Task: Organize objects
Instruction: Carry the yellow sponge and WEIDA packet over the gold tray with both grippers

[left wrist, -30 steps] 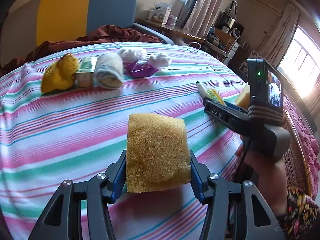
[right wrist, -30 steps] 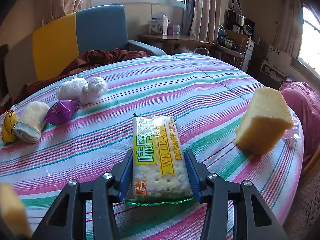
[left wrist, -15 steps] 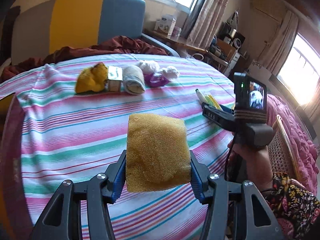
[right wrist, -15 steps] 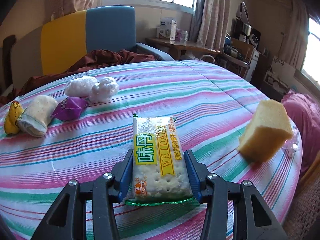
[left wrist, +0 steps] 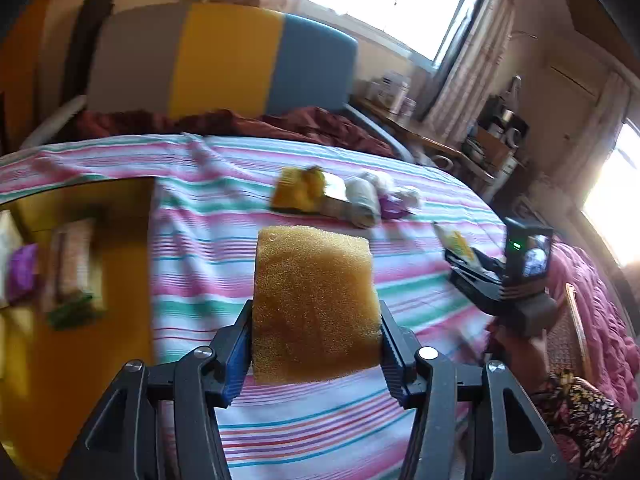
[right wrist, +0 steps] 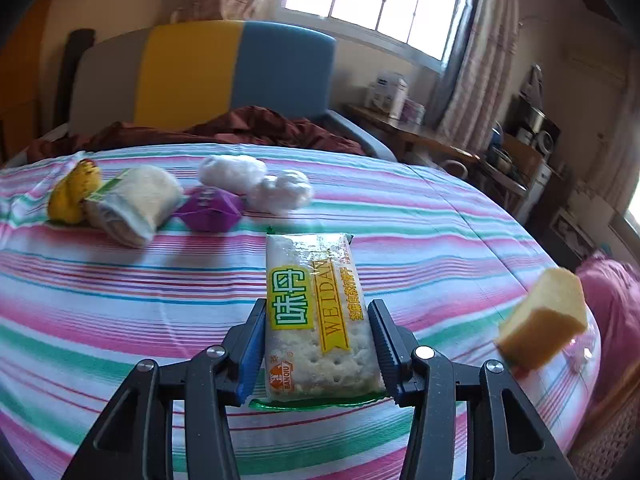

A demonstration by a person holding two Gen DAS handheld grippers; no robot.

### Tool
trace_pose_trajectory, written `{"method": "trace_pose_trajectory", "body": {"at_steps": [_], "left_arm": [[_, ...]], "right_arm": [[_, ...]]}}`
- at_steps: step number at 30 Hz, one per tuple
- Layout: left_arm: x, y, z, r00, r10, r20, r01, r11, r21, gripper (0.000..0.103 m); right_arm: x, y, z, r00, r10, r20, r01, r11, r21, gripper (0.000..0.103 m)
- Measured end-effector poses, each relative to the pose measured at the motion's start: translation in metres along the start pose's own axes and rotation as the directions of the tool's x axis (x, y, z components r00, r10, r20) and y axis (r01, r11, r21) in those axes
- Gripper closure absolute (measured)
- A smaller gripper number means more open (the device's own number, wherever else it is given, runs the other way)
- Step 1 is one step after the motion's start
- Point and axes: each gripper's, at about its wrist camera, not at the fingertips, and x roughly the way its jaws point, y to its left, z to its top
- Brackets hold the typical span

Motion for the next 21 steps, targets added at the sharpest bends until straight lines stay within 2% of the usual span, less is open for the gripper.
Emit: {"method": "trace_pose_trajectory", "body": {"at_steps": [7, 12, 21], "left_arm": [[-0.020, 0.051, -0.004, 0.997, 0.070, 0.021, -0.068, 0.994, -0.087, 0.047], [-0.034, 0.093, -0.006, 0.991, 0.135, 0.021, -0.130, 0.980, -0.152, 0.047], [-0.043, 0.154, -0.018, 0.982, 0.186, -0.035, -0.188, 0.946, -0.264, 0.047]], "right_arm": [[-0.004, 0.008, 0.000, 1.000, 0.010, 0.000, -0.010, 0.999, -0.035, 0.053], [-0.018, 0.021, -0.001, 0.999, 0.042, 0.016, -0.041, 0.996, -0.076, 0.053], [-0.050, 0.051, 0.017, 0.986, 0.167, 0.025, -0.167, 0.986, 0.015, 0.053]]}}
